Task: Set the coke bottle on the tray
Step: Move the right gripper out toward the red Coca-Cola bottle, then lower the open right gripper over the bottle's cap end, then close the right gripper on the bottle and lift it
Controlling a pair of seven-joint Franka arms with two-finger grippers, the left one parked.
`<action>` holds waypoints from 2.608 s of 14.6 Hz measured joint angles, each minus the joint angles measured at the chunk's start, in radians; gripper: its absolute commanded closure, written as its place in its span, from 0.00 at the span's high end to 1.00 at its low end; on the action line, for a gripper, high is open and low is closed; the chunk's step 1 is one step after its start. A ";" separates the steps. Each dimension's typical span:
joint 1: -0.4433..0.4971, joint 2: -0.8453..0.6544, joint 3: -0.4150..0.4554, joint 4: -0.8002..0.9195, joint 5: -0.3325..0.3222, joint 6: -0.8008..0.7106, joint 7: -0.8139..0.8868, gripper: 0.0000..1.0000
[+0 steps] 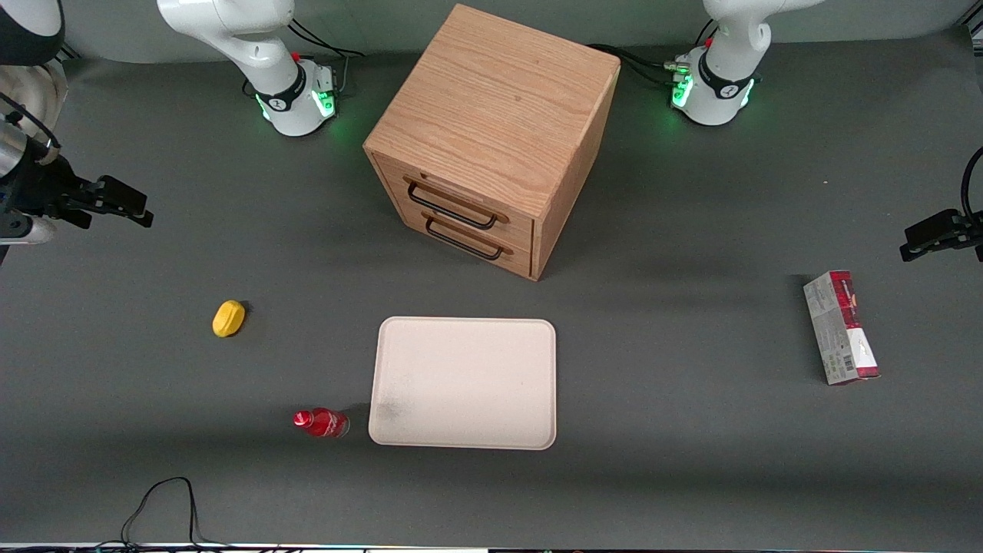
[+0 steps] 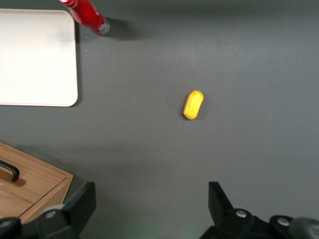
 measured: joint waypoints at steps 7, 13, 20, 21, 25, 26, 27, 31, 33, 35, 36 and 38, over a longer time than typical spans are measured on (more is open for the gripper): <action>-0.002 0.138 0.058 0.162 0.001 0.040 0.008 1.00; -0.006 0.483 0.156 0.482 -0.006 0.062 0.036 1.00; -0.004 0.775 0.251 0.632 -0.076 0.236 0.054 1.00; -0.004 0.798 0.254 0.634 -0.076 0.266 0.054 1.00; -0.003 0.886 0.272 0.638 -0.121 0.374 0.054 1.00; -0.002 0.906 0.282 0.639 -0.146 0.391 0.054 1.00; 0.001 0.924 0.292 0.639 -0.163 0.407 0.054 1.00; 0.010 0.960 0.299 0.639 -0.176 0.443 0.054 0.99; 0.011 0.966 0.300 0.639 -0.203 0.445 0.054 0.85; 0.013 0.969 0.301 0.638 -0.216 0.445 0.054 0.34; 0.014 0.970 0.301 0.638 -0.216 0.444 0.064 0.03; 0.015 0.970 0.302 0.638 -0.217 0.439 0.116 0.00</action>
